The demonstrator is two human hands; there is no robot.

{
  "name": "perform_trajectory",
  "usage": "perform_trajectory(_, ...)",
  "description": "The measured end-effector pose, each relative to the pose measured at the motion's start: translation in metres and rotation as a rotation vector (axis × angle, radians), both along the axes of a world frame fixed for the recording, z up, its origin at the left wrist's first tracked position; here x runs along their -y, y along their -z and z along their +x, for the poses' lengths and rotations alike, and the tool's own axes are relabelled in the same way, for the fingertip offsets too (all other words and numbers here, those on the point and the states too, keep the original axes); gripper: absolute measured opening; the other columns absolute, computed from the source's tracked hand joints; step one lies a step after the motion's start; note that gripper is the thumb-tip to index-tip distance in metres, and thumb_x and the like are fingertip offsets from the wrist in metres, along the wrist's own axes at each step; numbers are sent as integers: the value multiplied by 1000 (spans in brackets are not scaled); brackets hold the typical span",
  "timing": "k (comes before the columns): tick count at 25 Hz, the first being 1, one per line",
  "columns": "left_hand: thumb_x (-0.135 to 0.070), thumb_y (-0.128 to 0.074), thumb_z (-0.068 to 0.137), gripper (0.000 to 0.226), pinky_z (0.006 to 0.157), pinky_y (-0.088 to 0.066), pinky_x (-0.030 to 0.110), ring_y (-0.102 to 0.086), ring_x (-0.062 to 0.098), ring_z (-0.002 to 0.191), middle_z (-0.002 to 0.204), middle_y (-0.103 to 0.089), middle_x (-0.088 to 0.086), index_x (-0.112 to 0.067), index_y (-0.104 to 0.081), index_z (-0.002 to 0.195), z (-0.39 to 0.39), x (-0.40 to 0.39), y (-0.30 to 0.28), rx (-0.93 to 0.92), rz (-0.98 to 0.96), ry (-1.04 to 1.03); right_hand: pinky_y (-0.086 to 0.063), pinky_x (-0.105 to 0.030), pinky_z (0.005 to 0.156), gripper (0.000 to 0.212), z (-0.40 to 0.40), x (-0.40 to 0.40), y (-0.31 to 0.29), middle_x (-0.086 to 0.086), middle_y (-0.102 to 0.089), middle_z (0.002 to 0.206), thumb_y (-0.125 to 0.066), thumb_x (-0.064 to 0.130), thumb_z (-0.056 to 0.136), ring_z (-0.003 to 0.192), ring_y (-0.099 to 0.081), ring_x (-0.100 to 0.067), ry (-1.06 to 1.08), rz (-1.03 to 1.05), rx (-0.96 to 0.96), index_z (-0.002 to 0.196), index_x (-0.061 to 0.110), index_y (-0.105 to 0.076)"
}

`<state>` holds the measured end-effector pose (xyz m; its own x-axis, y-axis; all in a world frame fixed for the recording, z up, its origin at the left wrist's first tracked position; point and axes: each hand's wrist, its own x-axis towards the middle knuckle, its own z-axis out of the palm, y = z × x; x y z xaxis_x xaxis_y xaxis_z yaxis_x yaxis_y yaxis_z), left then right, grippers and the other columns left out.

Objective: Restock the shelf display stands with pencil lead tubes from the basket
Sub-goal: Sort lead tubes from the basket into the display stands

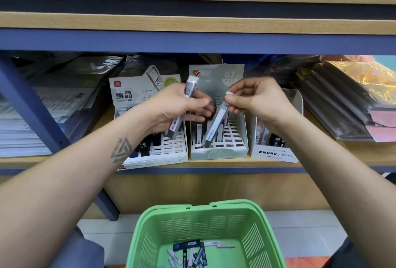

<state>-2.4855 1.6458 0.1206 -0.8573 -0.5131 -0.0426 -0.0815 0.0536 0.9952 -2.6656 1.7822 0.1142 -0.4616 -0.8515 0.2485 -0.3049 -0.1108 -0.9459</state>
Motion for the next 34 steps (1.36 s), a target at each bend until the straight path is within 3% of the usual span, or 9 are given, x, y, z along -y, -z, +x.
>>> perform_trajectory(2, -6, -64, 97, 12, 46, -50, 22, -64, 17, 55, 89, -75, 21, -1, -70, 106, 0, 4, -1, 46, -279, -157, -58, -23, 59, 11, -5, -2, 0, -10, -74, 71, -78, -1, 84, 65, -75, -23, 59, 20, -70, 87, 5, -70)
perform_trajectory(5, -15, -65, 98, 8, 39, -39, 19, -49, 9, 35, 63, -67, -2, -16, -73, 101, -3, 2, 2, 162, -614, -210, -60, -23, 63, 17, -8, -3, 4, -13, -74, 76, -75, -5, 85, 68, -76, -23, 83, 51, -183, 83, 11, -69)
perform_trajectory(8, -18, -64, 98, 10, 45, -44, 20, -56, 4, 45, 86, -69, 1, -14, -71, 104, -8, -4, 6, 244, -813, -141, -60, -22, 62, 24, -7, -4, 8, -13, -72, 81, -76, -3, 85, 65, -75, -19, 106, 109, -295, 83, 20, -68)
perform_trajectory(10, -18, -63, 98, 10, 55, -44, 25, -60, 13, 62, 83, -69, 3, -11, -70, 97, -10, -6, 7, 299, -905, -126, -60, -23, 63, 23, -7, -4, 9, -11, -73, 81, -76, -2, 86, 64, -75, -18, 107, 121, -327, 83, 20, -68)
perform_trajectory(15, -18, -63, 98, 9, 71, -47, 28, -63, 18, 85, 87, -69, -1, -15, -71, 94, -12, -5, 11, 341, -973, -100, -58, -20, 60, 22, -11, -7, 7, 1, -73, 66, -78, -2, 83, 64, -75, -16, 114, 113, -329, 78, 18, -69)
perform_trajectory(22, -18, -62, 98, 7, 70, -44, 28, -62, 18, 83, 87, -68, -2, -16, -68, 93, -13, -3, 13, 342, -1036, -96, -55, -16, 58, 23, -12, -10, 7, 7, -72, 66, -80, 3, 83, 61, -72, -7, 121, 151, -460, 75, 23, -72)
perform_trajectory(25, -17, -63, 97, 14, 64, -40, 28, -59, 17, 77, 78, -63, -4, -18, -63, 83, -13, -2, 13, 343, -1049, -92, -47, -10, 67, 5, -6, -7, 10, 13, -70, 76, -82, 14, 84, 71, -68, -2, 60, 211, -702, 86, 18, -79)
perform_trajectory(28, -17, -63, 96, 14, 63, -45, 31, -59, 18, 74, 76, -63, -1, -15, -64, 82, -14, -1, 14, 342, -1064, -95, -45, -17, 74, 10, 2, -3, 16, 10, -66, 85, -77, 14, 88, 81, -63, -9, -2, 179, -904, 98, 13, -80)
perform_trajectory(34, -18, -64, 95, 15, 67, -48, 31, -59, 11, 74, 78, -64, -4, -19, -63, 81, -14, 0, 14, 348, -1031, -104, -56, -39, 76, 4, 6, -3, 18, 11, -66, 87, -79, 19, 87, 81, -64, -12, 43, 110, -946, 90, 18, -80)
